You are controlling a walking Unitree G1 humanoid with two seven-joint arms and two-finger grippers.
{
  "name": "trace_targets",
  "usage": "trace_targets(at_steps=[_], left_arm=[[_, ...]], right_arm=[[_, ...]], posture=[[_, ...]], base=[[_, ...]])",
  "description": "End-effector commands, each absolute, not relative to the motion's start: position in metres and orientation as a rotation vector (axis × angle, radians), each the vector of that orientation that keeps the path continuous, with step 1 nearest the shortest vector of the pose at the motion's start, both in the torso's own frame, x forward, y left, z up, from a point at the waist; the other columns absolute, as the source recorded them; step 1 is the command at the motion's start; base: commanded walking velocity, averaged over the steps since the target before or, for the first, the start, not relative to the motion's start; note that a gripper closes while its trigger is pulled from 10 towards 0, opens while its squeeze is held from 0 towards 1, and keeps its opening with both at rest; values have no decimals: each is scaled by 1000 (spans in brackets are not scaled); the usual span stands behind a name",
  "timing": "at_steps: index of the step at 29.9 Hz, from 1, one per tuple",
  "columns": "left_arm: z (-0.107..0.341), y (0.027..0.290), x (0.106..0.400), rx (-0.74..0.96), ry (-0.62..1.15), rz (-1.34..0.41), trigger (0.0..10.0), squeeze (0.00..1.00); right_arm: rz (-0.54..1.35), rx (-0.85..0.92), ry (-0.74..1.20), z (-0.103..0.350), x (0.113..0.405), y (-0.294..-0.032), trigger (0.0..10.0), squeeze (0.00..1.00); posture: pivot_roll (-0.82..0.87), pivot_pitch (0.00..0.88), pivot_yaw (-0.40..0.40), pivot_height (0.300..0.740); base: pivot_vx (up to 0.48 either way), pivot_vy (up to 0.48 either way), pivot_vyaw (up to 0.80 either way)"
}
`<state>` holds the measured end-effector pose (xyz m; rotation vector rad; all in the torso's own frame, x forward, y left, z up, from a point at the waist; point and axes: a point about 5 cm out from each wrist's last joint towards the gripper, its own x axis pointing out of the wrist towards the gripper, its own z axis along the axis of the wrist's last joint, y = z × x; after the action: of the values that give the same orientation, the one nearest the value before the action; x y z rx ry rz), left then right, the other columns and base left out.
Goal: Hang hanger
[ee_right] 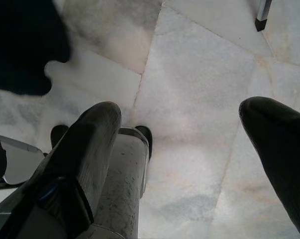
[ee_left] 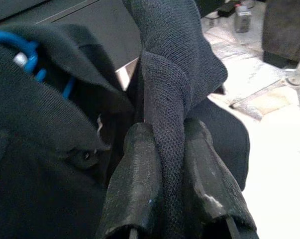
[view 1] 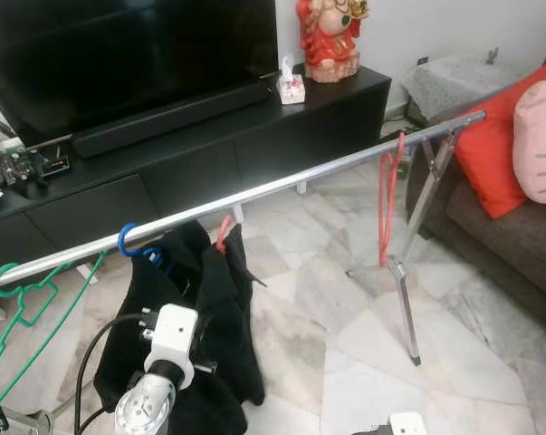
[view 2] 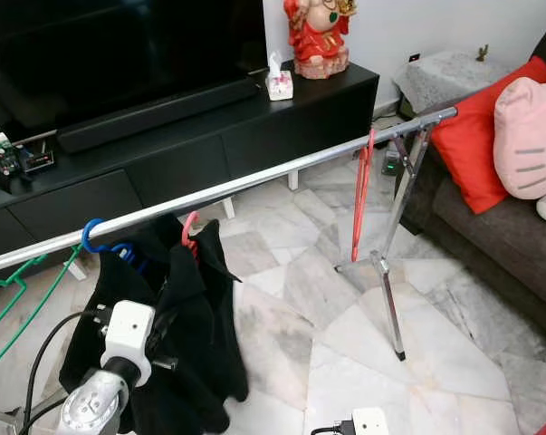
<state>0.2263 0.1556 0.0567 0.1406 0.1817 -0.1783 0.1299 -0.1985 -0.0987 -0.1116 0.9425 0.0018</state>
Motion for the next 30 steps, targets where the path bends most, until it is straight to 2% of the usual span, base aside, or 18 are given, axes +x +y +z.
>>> trace_targets(at_steps=[1, 4, 30], left_arm=[[71, 159, 229, 156, 112, -160, 10000, 0], [71, 167, 215, 151, 93, -112, 10000, 0], [76, 158, 223, 130, 85, -136, 10000, 0]], right_arm=[[12, -104, 991, -103, 119, -195, 10000, 0], [-70, -77, 1028, -105, 114, -202, 10000, 0], [-73, -40, 1034, -107, 111, -196, 10000, 0]], posture=[[-161, 0, 67, 740], [-127, 0, 50, 740], [-141, 0, 87, 740]], base=[[0, 0, 0], [0, 0, 0], [0, 0, 0]])
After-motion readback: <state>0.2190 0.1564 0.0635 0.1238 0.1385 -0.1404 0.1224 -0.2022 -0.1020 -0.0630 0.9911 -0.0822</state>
